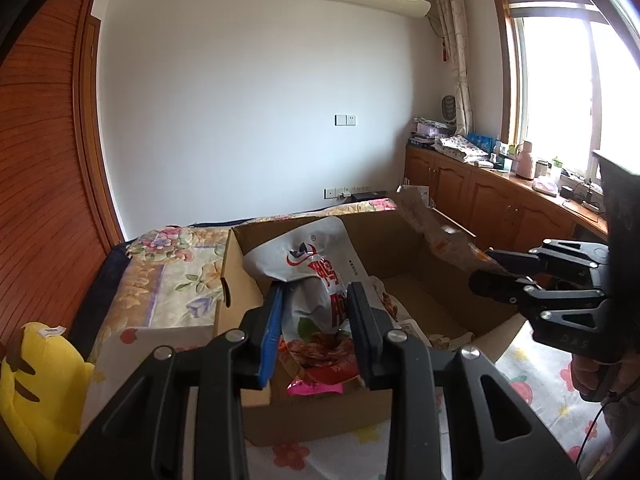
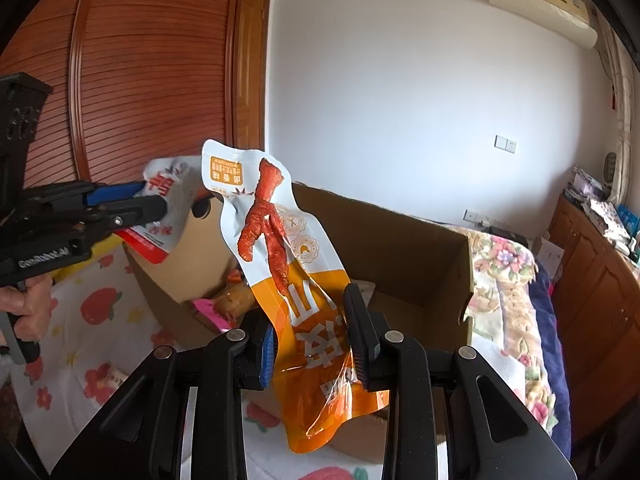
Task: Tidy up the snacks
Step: 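Lift both pouches and carry them over the cardboard box, then open both grippers to drop the white and orange pouches into the box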
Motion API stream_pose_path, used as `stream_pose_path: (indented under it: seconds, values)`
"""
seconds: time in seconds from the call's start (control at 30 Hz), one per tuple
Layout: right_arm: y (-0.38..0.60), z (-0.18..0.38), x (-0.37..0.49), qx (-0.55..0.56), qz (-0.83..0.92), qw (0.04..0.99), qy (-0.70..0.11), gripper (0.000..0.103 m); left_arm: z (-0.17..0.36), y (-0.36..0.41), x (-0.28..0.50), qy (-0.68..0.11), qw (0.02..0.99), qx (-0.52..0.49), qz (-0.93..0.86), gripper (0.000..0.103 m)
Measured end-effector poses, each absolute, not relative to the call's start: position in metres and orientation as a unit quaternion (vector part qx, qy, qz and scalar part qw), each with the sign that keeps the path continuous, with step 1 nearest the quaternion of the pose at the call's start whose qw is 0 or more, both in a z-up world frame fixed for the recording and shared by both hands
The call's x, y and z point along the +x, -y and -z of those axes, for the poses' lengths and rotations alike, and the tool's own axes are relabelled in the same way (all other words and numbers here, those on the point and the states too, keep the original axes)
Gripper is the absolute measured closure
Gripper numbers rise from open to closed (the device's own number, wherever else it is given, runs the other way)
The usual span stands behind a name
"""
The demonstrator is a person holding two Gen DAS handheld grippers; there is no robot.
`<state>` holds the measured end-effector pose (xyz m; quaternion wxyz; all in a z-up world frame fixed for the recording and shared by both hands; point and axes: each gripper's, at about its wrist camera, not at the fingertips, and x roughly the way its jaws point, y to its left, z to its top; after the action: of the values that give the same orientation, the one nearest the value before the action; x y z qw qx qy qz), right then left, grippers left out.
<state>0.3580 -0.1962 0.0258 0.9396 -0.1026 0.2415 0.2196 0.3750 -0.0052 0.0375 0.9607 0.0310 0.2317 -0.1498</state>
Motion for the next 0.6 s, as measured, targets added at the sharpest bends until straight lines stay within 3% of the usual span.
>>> stream_pose_path:
  seconds: [0.6]
  values:
    - [0.188,-0.016,0.373,-0.115,-0.208,0.939,-0.249,0.074,-0.009,0.018,0.402,-0.27,0.95,0.033,0.153,0.072]
